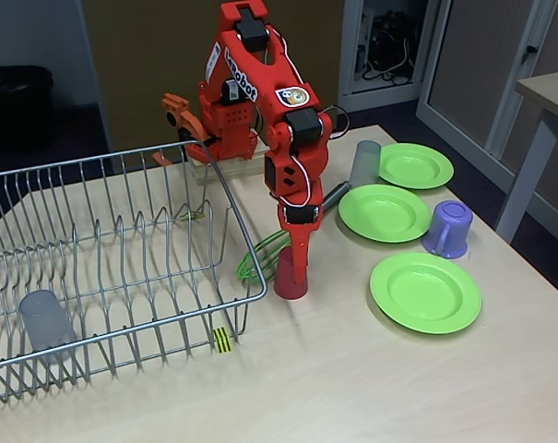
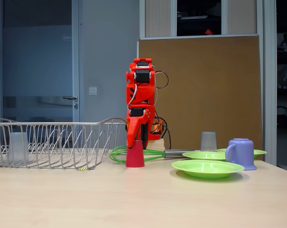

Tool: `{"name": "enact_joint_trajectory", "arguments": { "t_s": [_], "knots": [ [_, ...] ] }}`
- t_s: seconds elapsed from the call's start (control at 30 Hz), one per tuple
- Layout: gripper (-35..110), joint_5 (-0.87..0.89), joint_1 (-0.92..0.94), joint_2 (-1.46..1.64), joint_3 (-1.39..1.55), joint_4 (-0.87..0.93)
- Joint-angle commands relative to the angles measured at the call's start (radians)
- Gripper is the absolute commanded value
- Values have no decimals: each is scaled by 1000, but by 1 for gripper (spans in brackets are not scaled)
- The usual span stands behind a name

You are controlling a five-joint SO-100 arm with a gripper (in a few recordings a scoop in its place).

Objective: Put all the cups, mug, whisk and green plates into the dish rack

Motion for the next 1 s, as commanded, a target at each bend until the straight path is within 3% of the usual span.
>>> {"name": "enact_joint_trajectory", "arguments": {
  "t_s": [0.0, 0.47, 0.97],
  "knots": [
    [42, 20, -21, 78, 9, 31],
    [39, -32, 20, 71, 37, -6],
    [24, -78, 57, 20, 26, -46]
  ]
}}
